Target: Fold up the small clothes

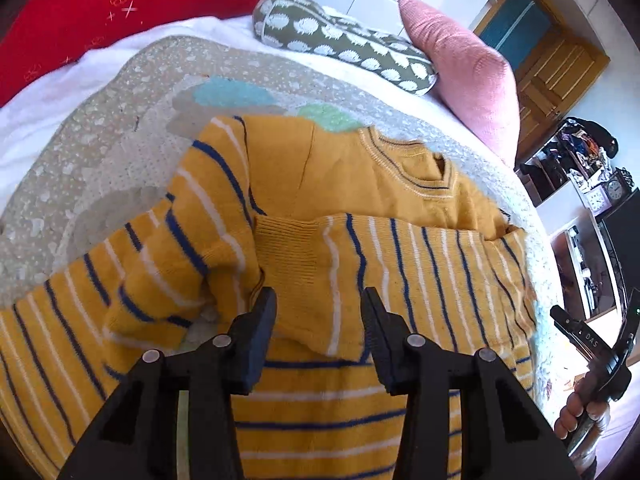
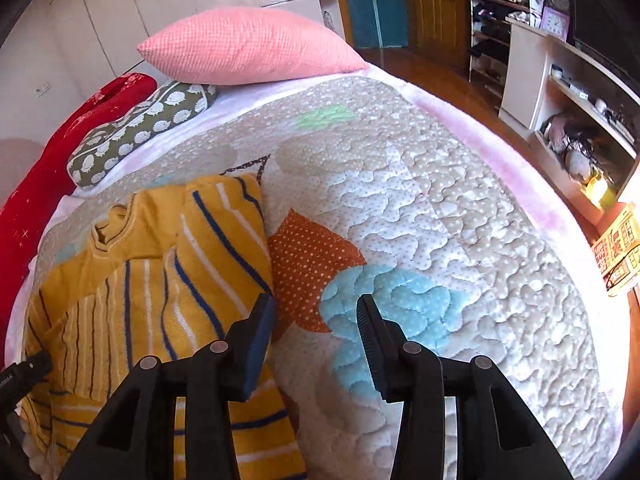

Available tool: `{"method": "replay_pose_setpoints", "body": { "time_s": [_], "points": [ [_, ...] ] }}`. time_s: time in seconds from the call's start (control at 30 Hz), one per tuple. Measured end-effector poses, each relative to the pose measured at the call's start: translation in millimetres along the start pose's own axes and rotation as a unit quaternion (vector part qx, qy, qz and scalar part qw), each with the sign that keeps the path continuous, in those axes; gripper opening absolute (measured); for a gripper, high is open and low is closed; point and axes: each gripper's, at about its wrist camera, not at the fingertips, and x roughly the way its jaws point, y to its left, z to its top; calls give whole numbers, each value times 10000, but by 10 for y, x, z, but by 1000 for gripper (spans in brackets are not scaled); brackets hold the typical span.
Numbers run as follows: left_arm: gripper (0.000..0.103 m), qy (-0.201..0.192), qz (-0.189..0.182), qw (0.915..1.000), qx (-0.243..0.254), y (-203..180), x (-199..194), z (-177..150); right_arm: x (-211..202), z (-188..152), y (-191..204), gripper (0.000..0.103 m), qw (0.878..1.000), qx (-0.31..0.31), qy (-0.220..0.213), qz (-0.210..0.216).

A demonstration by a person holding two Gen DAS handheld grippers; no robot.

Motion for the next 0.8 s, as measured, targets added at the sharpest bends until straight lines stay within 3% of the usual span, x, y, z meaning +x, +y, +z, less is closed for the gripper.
{"method": "replay_pose_setpoints", "body": {
  "time_s": [0.13,0.3,0.43,0.53,0.8],
  "points": [
    [44,-226,-153,9993,-239,289,-593,-281,-409,-185,276,46,9982,-499,-163,282],
    [45,-673,843,9913,-759,996,-1220,-678,-630,-648,1055,49,9852,-1457,-67,901],
    [48,-703,1470,9761,-1440,1625,-1523,-991,-672,-1130,1858,49,9609,-2310,162,1516],
    [48,-689,1373,9711,-1828,1928,-1709,-1261,-682,-1445,2429,49,9408,-2789,350,1893],
    [50,-1193,1495,9590,-2089,2074,-2225,-1923,-784,-2143,3665,49,8841,-3862,607,2561]
  ]
}}
